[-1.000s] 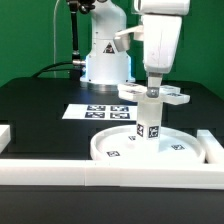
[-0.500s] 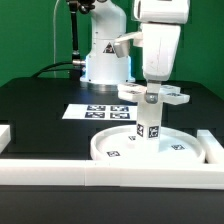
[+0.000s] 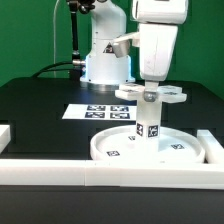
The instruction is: Assemble round table
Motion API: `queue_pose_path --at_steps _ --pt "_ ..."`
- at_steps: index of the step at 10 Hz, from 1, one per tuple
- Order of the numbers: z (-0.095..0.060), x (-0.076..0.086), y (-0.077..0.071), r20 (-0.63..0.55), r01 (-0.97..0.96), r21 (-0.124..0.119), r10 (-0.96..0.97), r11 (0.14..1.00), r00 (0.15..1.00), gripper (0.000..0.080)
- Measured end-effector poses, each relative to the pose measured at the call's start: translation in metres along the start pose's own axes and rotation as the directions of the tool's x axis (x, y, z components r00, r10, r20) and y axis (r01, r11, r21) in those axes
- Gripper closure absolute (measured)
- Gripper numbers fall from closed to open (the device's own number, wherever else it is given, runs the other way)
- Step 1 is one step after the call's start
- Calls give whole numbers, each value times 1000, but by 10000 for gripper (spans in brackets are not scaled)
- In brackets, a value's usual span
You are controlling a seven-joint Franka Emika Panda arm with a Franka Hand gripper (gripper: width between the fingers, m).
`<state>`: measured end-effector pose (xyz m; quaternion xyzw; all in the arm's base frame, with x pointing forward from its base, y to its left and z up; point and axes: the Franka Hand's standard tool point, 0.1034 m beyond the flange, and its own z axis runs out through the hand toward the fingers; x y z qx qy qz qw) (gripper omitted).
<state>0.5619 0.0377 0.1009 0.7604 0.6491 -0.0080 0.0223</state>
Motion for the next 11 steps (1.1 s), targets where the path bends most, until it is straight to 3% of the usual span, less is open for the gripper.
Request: queue_pose_path --at_steps 1,4,7,11 --pt "0 0 0 -1 -15 0 15 1000 1000 351" --pt "1 -1 -2 4 -381 13 381 924 925 350" --pt "1 1 -4 21 -652 57 652 756 758 350" --pt "1 1 -4 39 -831 55 830 554 556 349"
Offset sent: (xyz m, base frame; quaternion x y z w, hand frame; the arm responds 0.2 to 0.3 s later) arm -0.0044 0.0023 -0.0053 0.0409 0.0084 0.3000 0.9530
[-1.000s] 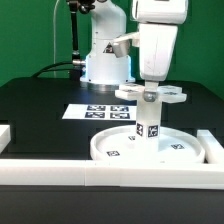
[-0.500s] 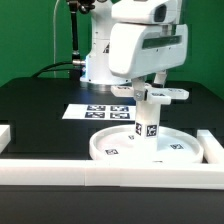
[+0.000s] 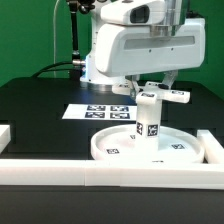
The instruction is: Assemble round table
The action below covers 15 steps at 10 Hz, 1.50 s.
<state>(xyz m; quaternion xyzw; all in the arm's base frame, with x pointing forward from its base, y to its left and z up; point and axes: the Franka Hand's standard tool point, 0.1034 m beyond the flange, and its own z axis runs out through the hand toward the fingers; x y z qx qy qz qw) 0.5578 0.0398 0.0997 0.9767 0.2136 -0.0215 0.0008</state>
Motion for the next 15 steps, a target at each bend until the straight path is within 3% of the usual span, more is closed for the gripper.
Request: queue_pose_path --at_steps 2,5,8,10,12,15 --pt "0 0 0 -4 -114 2 114 993 993 349" --pt "1 1 1 -29 -423 44 424 905 905 348" --pt "1 2 2 -24 -661 78 664 746 747 348" --pt "1 2 1 -27 -809 94 814 580 580 348" --pt "2 3 3 0 -929 133 937 347 350 348" --pt "2 3 3 25 -979 137 987 153 158 348"
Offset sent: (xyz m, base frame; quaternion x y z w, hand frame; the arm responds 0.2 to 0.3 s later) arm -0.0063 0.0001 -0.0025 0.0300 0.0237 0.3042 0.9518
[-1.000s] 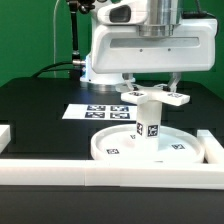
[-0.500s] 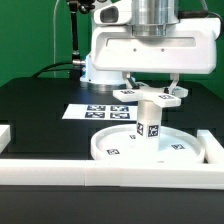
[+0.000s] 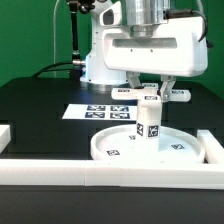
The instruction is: Assemble round table
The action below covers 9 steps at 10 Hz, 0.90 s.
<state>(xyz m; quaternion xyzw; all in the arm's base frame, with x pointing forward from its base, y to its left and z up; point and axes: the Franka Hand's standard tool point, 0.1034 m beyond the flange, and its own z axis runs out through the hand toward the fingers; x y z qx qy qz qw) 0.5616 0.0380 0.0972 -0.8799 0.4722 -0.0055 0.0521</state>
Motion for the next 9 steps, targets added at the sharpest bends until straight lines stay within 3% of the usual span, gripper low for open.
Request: queue_pose_path --at_steps 5,7,8,9 --pt "0 1 0 11 -253 7 253 967 967 348" --pt "0 1 -1 21 -469 50 469 882 883 348" --pt "0 1 -1 18 -506 57 506 860 862 348" --pt "0 1 -1 28 -625 65 624 778 781 348"
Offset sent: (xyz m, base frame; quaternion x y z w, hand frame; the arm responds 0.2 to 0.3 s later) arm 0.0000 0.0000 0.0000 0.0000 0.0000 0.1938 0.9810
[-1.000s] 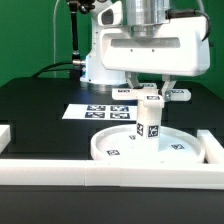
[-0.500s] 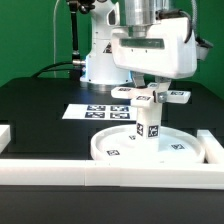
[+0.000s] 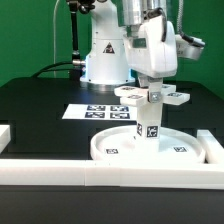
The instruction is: Assemble round table
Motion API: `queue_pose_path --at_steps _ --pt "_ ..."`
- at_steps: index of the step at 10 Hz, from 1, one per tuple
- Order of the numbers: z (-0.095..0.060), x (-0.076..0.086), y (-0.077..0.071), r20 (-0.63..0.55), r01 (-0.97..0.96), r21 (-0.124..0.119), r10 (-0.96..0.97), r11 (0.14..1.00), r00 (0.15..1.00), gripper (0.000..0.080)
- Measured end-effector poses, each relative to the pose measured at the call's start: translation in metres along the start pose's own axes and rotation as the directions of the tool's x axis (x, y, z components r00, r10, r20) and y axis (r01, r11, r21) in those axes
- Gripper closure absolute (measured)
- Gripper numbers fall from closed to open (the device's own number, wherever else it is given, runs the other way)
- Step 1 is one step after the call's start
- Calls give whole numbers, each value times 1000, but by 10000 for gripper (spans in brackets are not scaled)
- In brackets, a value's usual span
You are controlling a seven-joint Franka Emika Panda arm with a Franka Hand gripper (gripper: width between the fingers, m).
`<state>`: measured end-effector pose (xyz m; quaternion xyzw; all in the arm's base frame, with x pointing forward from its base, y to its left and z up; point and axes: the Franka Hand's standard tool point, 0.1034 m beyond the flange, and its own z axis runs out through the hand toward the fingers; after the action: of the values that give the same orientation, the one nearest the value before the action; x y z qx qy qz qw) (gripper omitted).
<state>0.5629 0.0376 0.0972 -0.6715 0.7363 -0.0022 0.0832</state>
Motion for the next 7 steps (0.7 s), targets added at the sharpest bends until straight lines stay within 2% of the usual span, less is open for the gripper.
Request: queue_pose_path --at_steps 2,4,5,7 --pt "0 1 1 21 -193 22 193 981 981 348" --pt "-2 2 1 59 -425 24 423 905 904 348" --pt "-2 3 0 69 -476 20 474 879 878 348" --pt "-1 2 1 68 -460 21 458 888 886 347"
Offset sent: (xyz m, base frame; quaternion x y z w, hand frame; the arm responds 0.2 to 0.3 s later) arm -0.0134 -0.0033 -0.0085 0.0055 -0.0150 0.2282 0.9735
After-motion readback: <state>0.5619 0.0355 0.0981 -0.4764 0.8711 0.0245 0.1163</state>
